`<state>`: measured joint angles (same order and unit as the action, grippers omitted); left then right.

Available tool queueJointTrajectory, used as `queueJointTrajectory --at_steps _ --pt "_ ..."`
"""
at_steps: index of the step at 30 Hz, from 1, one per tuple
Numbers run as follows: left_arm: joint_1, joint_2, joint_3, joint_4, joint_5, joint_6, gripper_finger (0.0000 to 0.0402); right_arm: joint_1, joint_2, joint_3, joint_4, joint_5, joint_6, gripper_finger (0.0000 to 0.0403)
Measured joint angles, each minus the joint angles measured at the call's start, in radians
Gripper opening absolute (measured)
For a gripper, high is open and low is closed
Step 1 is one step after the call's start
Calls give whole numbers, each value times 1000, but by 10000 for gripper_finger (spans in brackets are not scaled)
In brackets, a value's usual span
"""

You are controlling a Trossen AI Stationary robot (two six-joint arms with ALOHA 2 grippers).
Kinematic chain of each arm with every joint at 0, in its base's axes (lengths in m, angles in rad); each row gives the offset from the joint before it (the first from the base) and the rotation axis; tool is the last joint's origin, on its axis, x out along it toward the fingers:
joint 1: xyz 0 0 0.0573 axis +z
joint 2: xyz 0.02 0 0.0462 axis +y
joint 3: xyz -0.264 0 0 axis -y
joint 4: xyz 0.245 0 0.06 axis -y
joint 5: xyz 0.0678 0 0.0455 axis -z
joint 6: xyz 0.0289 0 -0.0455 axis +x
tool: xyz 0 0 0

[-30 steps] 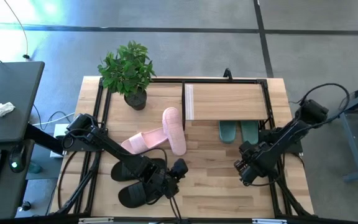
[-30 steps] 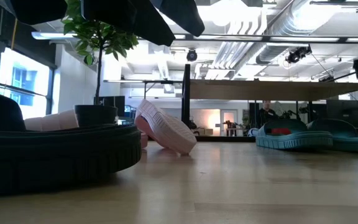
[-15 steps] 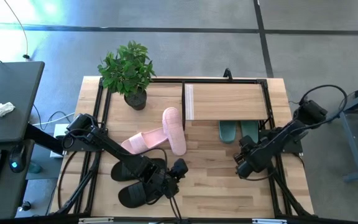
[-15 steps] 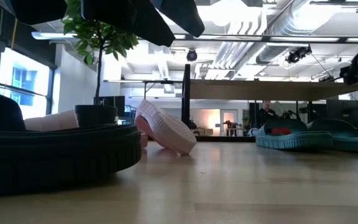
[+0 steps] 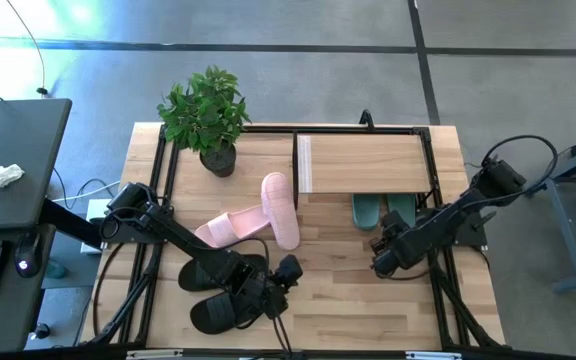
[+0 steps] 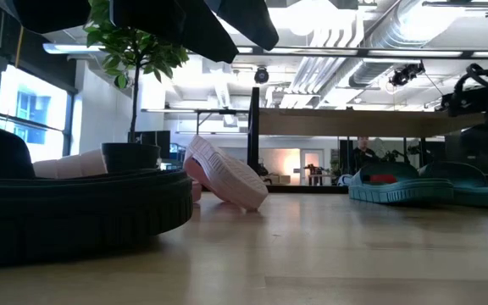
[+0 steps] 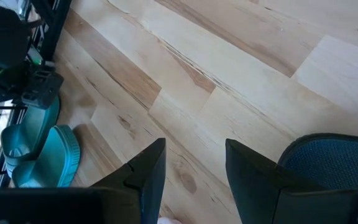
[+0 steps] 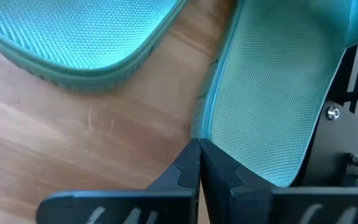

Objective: Pick and place slides into the shelf
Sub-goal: Adjust the green slides

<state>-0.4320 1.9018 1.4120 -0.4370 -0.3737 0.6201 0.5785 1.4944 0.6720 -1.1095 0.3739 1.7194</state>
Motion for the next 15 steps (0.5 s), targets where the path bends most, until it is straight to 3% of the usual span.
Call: queueJointTrajectory --at_steps 12,15 --pt "0 0 0 0 0 0 150 73 -4 42 4 -81 -45 0" --pt "0 0 0 0 0 1 150 79 -3 47 -36 -150 -45 0"
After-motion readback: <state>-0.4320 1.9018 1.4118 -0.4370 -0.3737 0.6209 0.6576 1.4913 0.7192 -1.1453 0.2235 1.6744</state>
